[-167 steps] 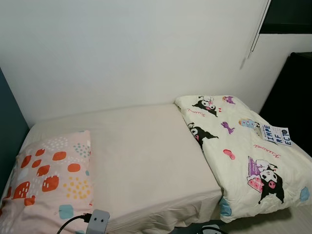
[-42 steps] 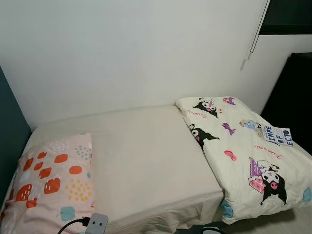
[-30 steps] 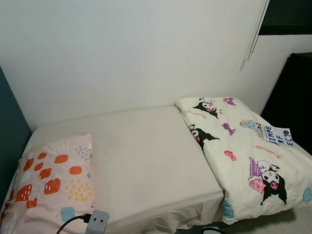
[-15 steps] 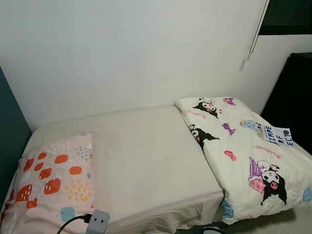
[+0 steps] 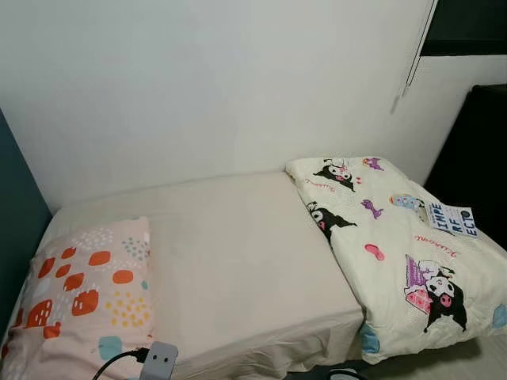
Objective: Clean up the room
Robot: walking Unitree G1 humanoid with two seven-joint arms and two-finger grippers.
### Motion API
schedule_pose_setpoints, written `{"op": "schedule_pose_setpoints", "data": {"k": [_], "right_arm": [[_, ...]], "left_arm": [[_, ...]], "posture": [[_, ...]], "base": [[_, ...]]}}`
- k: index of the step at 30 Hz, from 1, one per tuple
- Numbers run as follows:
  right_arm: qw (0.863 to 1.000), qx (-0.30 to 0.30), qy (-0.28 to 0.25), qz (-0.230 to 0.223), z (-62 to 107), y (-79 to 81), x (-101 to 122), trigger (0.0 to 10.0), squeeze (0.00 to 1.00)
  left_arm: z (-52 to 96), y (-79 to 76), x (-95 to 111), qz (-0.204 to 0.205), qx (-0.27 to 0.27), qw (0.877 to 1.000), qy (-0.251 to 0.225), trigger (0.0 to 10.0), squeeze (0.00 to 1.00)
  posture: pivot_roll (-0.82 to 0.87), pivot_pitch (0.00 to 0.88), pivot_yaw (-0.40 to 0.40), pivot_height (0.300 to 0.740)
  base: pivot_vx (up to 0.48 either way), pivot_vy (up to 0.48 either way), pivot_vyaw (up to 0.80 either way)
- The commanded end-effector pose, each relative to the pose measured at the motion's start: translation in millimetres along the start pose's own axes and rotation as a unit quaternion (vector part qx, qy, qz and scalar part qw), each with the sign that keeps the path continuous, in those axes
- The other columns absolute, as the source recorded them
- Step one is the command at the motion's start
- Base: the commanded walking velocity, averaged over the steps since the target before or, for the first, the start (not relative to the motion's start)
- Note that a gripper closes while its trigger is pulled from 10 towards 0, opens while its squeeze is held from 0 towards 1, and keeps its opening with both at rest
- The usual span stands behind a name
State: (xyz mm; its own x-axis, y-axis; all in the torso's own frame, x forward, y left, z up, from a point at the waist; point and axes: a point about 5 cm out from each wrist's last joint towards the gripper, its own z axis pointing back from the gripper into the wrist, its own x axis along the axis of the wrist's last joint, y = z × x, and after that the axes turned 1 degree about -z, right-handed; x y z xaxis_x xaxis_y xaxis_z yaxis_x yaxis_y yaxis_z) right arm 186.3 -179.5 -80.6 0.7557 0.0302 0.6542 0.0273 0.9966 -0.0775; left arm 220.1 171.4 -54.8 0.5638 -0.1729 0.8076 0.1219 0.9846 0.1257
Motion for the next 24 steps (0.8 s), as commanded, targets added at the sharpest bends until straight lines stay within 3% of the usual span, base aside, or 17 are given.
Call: {"op": "schedule_pose_setpoints", "data": {"k": [1,24], "right_arm": [[1.000,0.003,0.003,0.005,1.0,2.3,-3.6,10.0,0.00],[1.000,0.006,-0.002,0.013,0.0,-0.7,0.4,10.0,0.00]], "left_arm": [[2.5,1.8,-6.7,-0.005,-0.001,1.000,0.013,10.0,0.00],[3.7,-2.4,-8.3,0.002,0.003,1.000,0.011,10.0,0.00]], "posture": [[-0.01,0.050,-0.016,0.740],[0.00,0.047,-0.032,0.740]], "base": [[0.000,0.000,0.00],[0.000,0.000,0.00]]}}
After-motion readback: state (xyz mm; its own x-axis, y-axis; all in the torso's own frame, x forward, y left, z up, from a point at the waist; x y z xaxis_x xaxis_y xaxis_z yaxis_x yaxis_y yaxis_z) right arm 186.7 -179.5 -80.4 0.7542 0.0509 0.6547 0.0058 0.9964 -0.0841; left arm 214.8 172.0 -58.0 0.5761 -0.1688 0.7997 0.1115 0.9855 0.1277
